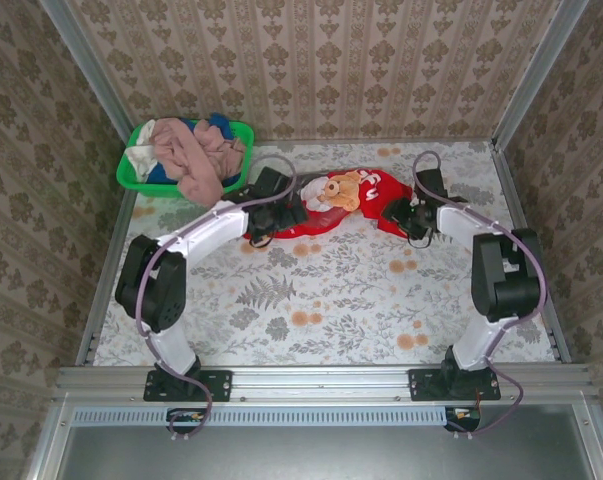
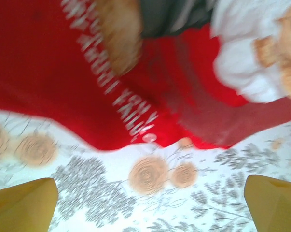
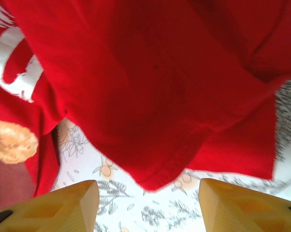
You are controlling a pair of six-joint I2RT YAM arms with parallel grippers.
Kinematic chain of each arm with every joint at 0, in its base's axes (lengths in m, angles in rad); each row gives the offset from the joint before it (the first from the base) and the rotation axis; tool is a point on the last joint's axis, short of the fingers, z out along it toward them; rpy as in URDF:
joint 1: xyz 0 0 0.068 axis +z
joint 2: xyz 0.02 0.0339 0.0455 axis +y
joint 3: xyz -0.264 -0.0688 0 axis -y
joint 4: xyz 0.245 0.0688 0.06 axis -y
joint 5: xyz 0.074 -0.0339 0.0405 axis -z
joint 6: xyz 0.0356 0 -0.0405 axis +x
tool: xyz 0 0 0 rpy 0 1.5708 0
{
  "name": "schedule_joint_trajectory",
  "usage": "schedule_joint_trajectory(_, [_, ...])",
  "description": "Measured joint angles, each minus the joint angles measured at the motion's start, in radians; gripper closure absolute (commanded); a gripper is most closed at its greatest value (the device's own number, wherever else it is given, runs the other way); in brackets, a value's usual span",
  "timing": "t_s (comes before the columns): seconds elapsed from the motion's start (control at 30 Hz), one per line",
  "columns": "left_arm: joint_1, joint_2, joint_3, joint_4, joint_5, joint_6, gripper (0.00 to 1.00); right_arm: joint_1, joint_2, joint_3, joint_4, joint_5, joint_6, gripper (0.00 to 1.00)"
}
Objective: Fold and stack the t-shirts
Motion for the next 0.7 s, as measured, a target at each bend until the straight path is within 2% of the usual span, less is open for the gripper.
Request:
schedule_joint_trajectory(0.07, [0.000, -0.018, -0.049, 0.015, -0.027, -0.053, 0.00, 0.005, 0.041, 0.031, 0.000, -0.003, 0.009, 0.63])
schedule_joint_trajectory(0.13, [0.005, -0.030, -0.085, 0.042, -0.047, -0.098, 0.00, 0.006, 0.069, 0.055, 0.002, -0.002, 0.012, 0.89])
schedule_joint_trajectory(0.17, [0.007, -0.033, -0.095, 0.052, -0.051, -0.114, 0.00, 0.005, 0.078, 0.066, 0.002, -0.002, 0.011, 0.96])
schedule_joint_trajectory(0.2, [0.010, -0.037, -0.108, 0.071, -0.056, -0.136, 0.00, 0.002, 0.085, 0.077, 0.002, -0.003, 0.013, 1.00])
schedule_joint_trajectory(0.37, [0.013, -0.043, -0.172, 0.154, -0.073, -0.230, 0.03, -0.026, 0.067, 0.109, 0.005, -0.003, -0.006, 1.00])
schedule_joint_trajectory(0.53, [0.016, -0.043, -0.225, 0.203, -0.095, -0.299, 0.18, -0.056, -0.040, 0.109, 0.004, -0.003, -0.034, 1.00])
schedule_joint_trajectory(0.7, [0.032, -0.029, -0.227, 0.267, -0.097, -0.330, 0.19, -0.068, -0.131, 0.121, 0.004, -0.003, -0.063, 1.00])
